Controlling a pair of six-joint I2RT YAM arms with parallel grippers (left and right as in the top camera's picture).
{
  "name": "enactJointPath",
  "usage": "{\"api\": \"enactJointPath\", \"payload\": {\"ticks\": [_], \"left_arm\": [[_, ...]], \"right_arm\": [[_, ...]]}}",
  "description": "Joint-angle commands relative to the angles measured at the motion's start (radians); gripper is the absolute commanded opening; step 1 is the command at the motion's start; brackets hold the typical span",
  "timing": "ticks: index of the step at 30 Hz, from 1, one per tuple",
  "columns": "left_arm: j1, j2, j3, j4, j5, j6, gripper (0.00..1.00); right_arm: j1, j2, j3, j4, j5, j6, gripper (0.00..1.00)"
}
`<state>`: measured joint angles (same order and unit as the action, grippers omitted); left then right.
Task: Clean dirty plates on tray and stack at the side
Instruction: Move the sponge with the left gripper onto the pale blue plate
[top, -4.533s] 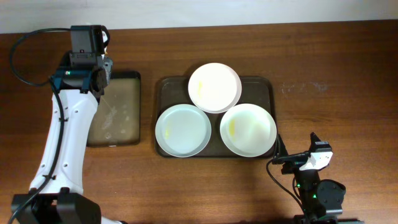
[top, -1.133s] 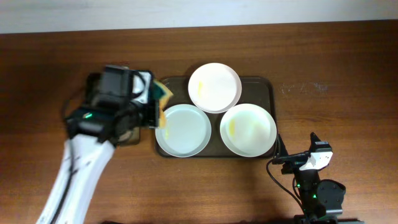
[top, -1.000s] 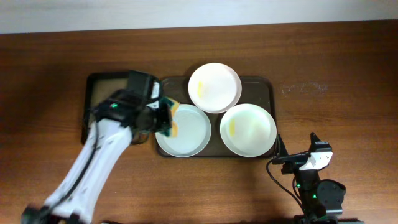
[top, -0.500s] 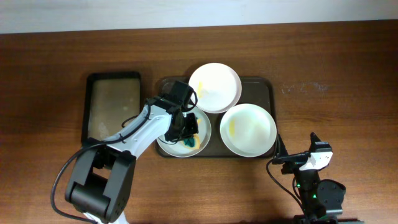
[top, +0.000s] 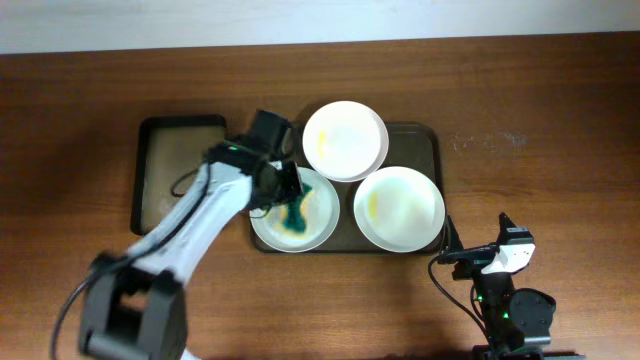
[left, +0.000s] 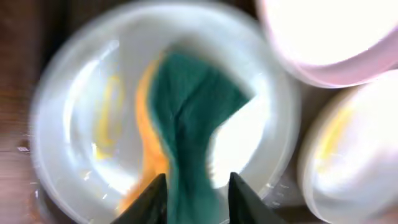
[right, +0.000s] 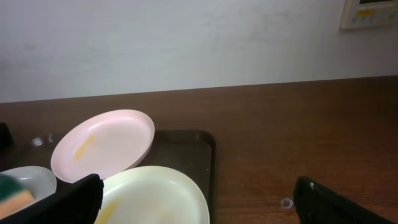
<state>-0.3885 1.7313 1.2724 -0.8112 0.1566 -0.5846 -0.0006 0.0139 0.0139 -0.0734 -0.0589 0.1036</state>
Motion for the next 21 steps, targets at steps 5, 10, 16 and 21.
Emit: {"api": "enactJointPath", "payload": {"ticks": [5, 10, 16, 21], "left_arm": [[0.005, -0.152, 0.035, -0.043, -0.007, 0.055, 0.87], [0.018, -0.152, 0.035, -0.082, -0.127, 0.112, 0.84], [0.154, -0.152, 0.035, -0.162, -0.15, 0.112, 1.0], [0.291, -0.151, 0.035, -0.275, -0.15, 0.112, 1.0]], "right_arm": [[-0.006, -0.008, -0.008, 0.0, -0.009, 0.001, 0.98], [-0.006, -0.008, -0.008, 0.0, -0.009, 0.001, 0.98], [-0.006, -0.008, -0.008, 0.0, -0.009, 0.001, 0.98], [-0.006, -0.008, -0.008, 0.137, -0.129, 0.108, 0.98]]}}
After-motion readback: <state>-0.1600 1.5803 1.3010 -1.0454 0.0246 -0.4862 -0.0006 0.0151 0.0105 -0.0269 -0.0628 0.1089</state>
